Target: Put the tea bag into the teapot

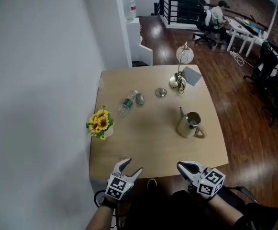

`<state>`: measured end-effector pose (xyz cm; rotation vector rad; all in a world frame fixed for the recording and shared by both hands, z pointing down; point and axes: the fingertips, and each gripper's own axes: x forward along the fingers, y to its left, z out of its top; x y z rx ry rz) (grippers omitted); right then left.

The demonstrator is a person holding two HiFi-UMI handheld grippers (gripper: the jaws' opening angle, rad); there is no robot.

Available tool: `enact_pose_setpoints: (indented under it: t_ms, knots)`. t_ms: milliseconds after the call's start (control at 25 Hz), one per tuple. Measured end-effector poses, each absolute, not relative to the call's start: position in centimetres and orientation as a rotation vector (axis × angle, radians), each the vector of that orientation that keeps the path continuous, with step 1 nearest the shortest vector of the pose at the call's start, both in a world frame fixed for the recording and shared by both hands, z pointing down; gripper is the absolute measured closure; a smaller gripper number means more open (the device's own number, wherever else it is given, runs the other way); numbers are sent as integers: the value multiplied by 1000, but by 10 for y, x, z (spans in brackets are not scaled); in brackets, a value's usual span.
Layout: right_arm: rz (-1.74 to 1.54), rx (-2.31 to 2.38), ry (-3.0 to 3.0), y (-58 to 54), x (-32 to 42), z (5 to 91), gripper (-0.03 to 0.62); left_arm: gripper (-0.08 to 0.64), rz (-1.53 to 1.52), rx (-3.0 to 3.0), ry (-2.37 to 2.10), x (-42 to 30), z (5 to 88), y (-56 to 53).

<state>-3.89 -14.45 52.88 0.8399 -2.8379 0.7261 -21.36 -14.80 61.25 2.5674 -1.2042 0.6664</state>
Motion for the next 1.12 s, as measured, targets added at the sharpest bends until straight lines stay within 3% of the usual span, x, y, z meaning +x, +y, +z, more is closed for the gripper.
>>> enact_pose_setpoints:
  t_ms: [520,960,1120]
  knots:
    - [699,765,-2830,-208,-44,534,572,298,719,2460,-1236,-222,641,-196]
    - [667,667,-2764,-233,-62,555,486,300,903,2141,-1354,-307,734,-196]
    - [717,607,-2756,-238,-80,567,486,363,951,2033,-1358,-327,776,-202]
